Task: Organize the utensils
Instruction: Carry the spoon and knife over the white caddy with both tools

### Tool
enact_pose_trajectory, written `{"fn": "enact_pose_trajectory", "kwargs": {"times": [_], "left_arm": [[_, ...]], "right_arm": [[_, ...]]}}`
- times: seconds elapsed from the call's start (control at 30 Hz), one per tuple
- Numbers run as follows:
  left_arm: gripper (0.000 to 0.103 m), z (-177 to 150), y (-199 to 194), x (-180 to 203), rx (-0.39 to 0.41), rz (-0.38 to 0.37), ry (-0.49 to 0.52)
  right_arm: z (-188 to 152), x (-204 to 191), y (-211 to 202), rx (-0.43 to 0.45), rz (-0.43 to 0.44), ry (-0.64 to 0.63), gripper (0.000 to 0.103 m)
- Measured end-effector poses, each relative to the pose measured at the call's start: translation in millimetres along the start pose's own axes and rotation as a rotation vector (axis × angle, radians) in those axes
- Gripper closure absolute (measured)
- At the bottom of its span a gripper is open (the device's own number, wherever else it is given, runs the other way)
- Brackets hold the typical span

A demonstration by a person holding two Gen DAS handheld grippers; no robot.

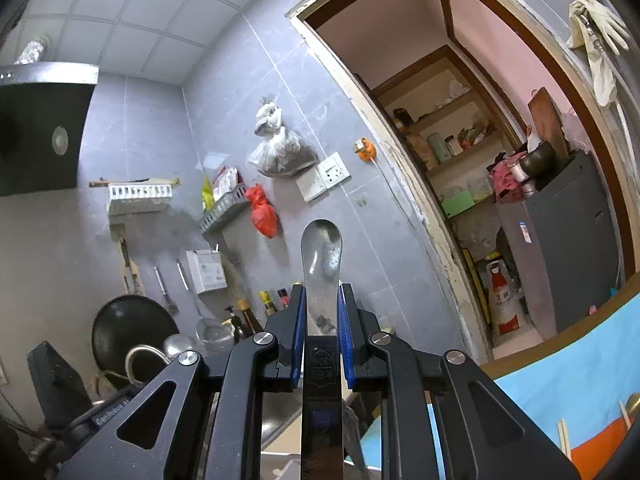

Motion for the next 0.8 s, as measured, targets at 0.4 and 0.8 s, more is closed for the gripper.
{"fn": "enact_pose_trajectory", "kwargs": {"times": [0.4,0.8], "left_arm": [[0.103,-23.2,-7.4,3.4,0.09,0.05,0.114],[0.103,-54.4,-5.0,23.8,0.085,0.093,0.28]], "right_arm": [[-36.6,0.2,-0.1,0.0,-0.028,-0.178,0.09],[-49.6,4.4,-1.8,-0.036,-0.038,-0.244,0.089]]}}
Point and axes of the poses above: each gripper's, at about its wrist camera, not at the fingertips, and y roughly the way its jaws point, x to its right, z to its top, the point moved 7 cm from there along y, roughly the way its jaws point, and after that the axes turned 12 degrees about y, right-handed, at the moved point
